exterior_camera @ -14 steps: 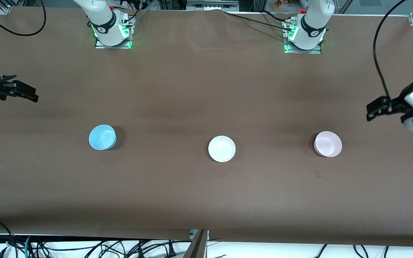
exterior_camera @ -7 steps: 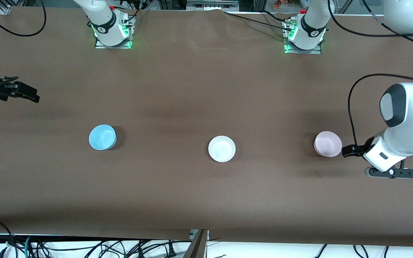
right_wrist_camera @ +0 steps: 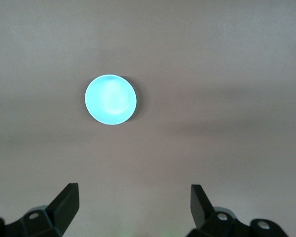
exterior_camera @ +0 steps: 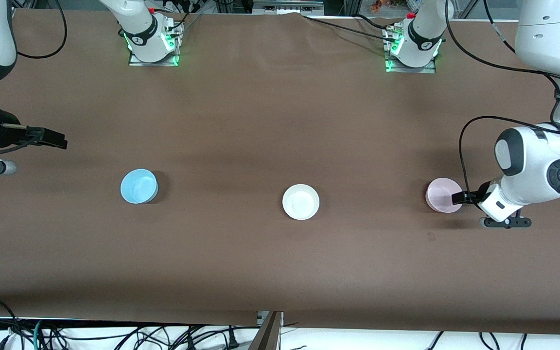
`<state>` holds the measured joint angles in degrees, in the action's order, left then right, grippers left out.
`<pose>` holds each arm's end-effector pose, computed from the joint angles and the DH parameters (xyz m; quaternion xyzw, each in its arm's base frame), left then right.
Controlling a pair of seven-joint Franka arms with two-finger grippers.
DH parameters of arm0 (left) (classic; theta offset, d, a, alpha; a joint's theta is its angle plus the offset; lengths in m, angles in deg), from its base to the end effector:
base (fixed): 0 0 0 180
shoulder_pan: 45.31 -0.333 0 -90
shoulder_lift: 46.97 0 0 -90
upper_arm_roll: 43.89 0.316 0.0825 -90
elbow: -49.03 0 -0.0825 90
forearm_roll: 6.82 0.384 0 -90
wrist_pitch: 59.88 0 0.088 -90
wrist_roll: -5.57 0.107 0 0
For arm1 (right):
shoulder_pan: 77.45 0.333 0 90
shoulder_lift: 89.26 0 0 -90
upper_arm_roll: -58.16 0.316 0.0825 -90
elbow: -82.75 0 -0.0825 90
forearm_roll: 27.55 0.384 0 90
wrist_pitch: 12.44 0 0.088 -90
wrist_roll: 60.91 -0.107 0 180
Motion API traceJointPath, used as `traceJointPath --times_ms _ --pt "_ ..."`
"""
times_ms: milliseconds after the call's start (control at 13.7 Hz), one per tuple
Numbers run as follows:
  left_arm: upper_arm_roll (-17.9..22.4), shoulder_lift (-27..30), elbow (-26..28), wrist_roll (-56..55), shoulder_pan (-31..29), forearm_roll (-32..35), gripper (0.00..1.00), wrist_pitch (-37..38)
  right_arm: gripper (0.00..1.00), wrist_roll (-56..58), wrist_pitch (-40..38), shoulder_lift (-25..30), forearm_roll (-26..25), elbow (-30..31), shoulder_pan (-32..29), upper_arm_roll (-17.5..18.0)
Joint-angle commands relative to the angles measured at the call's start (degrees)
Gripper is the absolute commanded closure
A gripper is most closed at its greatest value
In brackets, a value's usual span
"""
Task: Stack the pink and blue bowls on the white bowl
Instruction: 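Grasp the pink bowl with the left gripper while the right gripper grasps blue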
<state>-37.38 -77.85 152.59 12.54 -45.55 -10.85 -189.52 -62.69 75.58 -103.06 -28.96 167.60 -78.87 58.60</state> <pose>0.6403 0.0690 0.2398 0.9991 0.0148 -0.0398 0.0015 0.6141 -0.0137 0.5226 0.9954 -0.0233 -0.0925 0.0120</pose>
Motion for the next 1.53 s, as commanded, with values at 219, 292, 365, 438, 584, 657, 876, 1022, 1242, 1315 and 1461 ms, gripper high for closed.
traceJointPath --times_ms 219,292,365,438,584,657,876,1022,1242,1315,1461 --pt "-0.18 2.23 11.04 2.08 -0.02 -0.63 0.07 -11.34 0.00 0.37 2.84 -7.98 1.59 -0.48 -1.30 0.18" --pt "-0.18 2.58 11.66 2.52 -0.02 -0.62 0.08 -11.25 0.00 0.37 4.77 -10.17 1.59 -0.39 -1.30 0.18" --pt "-0.18 2.93 11.75 2.87 -0.02 -0.62 0.13 -10.82 0.00 0.37 6.62 -12.45 1.59 -0.39 -1.30 0.18" --pt "-0.18 3.63 12.01 2.96 -0.02 -0.62 0.17 -10.55 0.00 0.46 8.20 -14.22 1.67 -0.39 -1.30 0.18" --pt "-0.18 4.07 12.10 3.22 -0.02 -0.62 0.37 -9.85 0.00 0.64 11.19 -17.12 3.42 -0.04 -1.39 0.18" --pt "-0.18 4.07 12.10 3.22 -0.02 -0.62 0.54 -9.76 0.00 1.25 13.30 -18.44 4.56 0.57 -1.48 0.27" --pt "-0.18 4.86 12.10 3.22 -0.02 -0.62 0.68 -9.06 0.00 6.34 19.63 -20.82 6.77 3.55 -2.79 0.27" --pt "-0.18 4.86 12.10 3.31 -0.02 -0.45 0.74 -8.97 0.00 8.19 20.43 -21.96 7.73 3.83 -3.23 0.27" --pt "-0.18 4.86 12.10 3.22 -0.02 -0.45 0.86 -8.97 0.00 10.13 24.55 -22.85 11.16 6.54 -3.33 0.27" --pt "-0.18 4.86 12.10 3.22 -0.02 -0.45 0.99 -8.97 0.00 10.39 25.26 -22.85 11.34 7.07 -3.33 0.27" --pt "-0.18 4.86 11.93 3.22 0.06 -0.45 1.00 -9.05 0.00 11.00 25.27 -23.02 12.48 7.52 -3.33 0.27"
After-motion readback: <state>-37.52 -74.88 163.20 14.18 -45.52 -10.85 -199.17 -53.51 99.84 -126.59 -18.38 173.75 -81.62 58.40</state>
